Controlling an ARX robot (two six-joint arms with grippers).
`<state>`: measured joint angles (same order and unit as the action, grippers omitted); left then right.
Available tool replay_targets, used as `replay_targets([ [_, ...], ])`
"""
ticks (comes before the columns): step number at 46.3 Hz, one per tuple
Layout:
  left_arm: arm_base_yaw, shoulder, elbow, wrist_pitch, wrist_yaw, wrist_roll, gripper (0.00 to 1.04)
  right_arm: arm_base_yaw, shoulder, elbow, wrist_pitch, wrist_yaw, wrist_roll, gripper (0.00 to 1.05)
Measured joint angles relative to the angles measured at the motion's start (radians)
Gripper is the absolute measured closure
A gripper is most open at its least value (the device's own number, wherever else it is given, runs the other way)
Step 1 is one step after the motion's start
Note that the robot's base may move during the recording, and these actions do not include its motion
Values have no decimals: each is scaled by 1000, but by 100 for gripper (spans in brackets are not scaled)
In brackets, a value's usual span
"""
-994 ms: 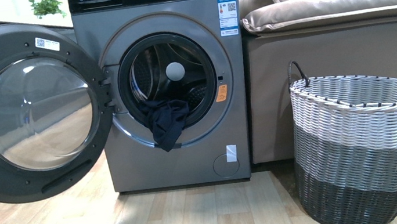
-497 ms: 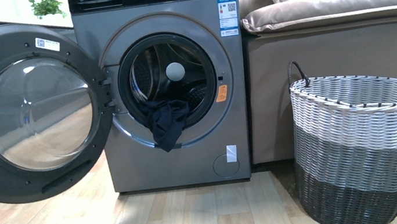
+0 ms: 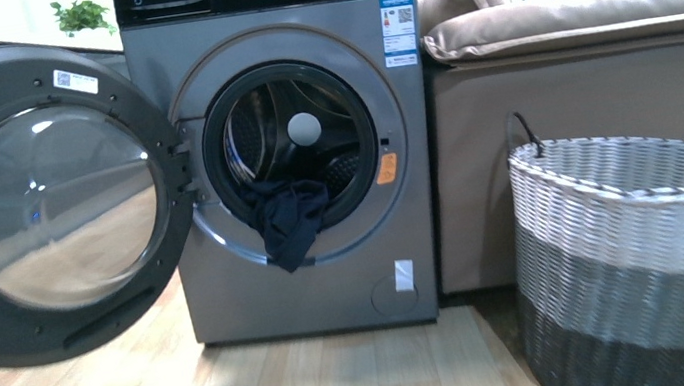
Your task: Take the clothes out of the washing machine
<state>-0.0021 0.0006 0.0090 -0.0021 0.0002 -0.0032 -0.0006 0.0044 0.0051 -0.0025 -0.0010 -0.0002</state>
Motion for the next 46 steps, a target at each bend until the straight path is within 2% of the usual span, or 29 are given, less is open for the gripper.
replay_targets([
  [46,0,0,0,1,0,0,7,-1,0,0,0,-1,0,7],
])
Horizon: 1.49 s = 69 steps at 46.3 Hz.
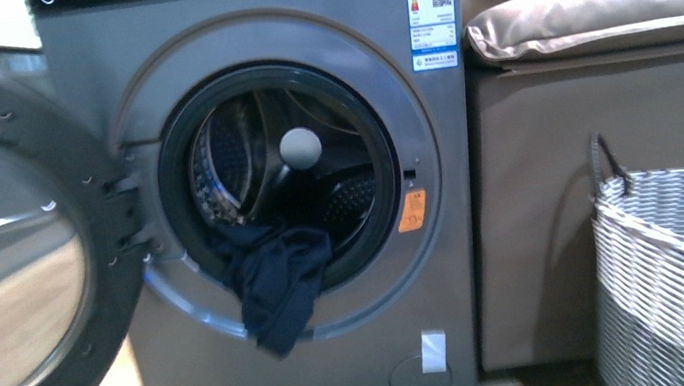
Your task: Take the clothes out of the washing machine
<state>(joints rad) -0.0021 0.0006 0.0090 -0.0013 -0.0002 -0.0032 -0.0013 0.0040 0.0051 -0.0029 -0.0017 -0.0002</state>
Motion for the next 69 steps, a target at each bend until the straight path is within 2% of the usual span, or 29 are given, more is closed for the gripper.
replay_targets([
  [42,0,2,0,0,0,0,7,0,0,0,0,1,0,7],
  [43,8,6,0,-2,29,-8,7,0,0,0,0,1,0,7],
  [45,63,56,6,1,233,-29,7,0,0,0,0,2,0,7],
  [46,68,96,9,18,323,-36,7,0,0,0,0,1,0,7],
  [47,71,122,10,35,363,-40,7,0,0,0,0,1,0,7],
  [50,60,202,19,93,400,-50,7,0,0,0,0,0,0,7],
  [63,-71,676,110,513,288,-50,7,0,0,0,0,1,0,7],
  [69,-123,912,192,660,243,-40,7,0,0,0,0,1,0,7],
])
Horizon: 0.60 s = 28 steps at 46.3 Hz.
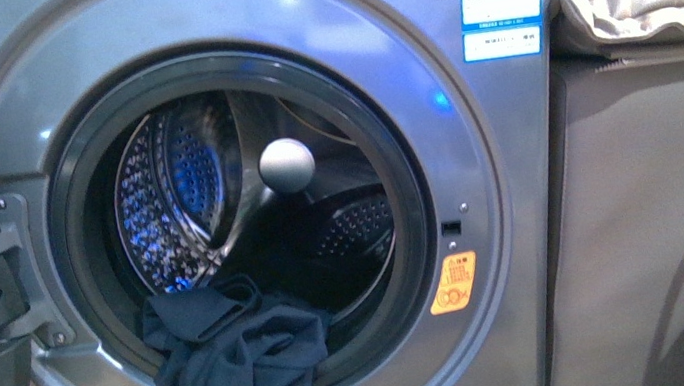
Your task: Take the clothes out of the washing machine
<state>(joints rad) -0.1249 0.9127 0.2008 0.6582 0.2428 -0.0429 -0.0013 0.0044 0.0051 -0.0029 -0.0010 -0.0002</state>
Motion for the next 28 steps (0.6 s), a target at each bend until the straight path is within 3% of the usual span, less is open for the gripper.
replay_targets([
  [16,-116,505,320,97,-69,122,7,0,0,0,0,0,0,7],
  [28,-110,807,592,60,-140,224,7,0,0,0,0,0,0,7],
])
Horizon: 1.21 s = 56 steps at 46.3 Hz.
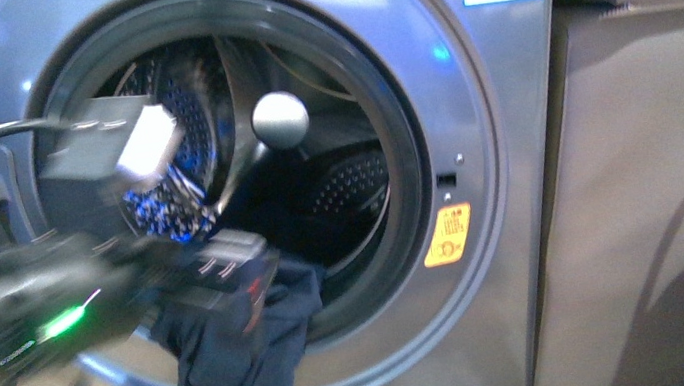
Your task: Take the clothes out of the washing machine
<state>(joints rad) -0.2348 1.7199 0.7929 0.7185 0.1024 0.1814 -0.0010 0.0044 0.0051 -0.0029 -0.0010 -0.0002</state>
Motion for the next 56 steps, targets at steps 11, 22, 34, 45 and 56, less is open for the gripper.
replay_targets([
  [11,38,190,228,-91,-42,27,7,0,0,0,0,0,0,7],
  [22,43,309,386,-178,-75,61,7,0,0,0,0,0,0,7],
  [34,49,406,525,-288,-109,66,7,0,0,0,0,0,0,7],
  [45,69,435,530,-333,-154,73,7,0,0,0,0,0,0,7],
  [56,77,453,495,-352,-210,140,7,0,0,0,0,0,0,7],
])
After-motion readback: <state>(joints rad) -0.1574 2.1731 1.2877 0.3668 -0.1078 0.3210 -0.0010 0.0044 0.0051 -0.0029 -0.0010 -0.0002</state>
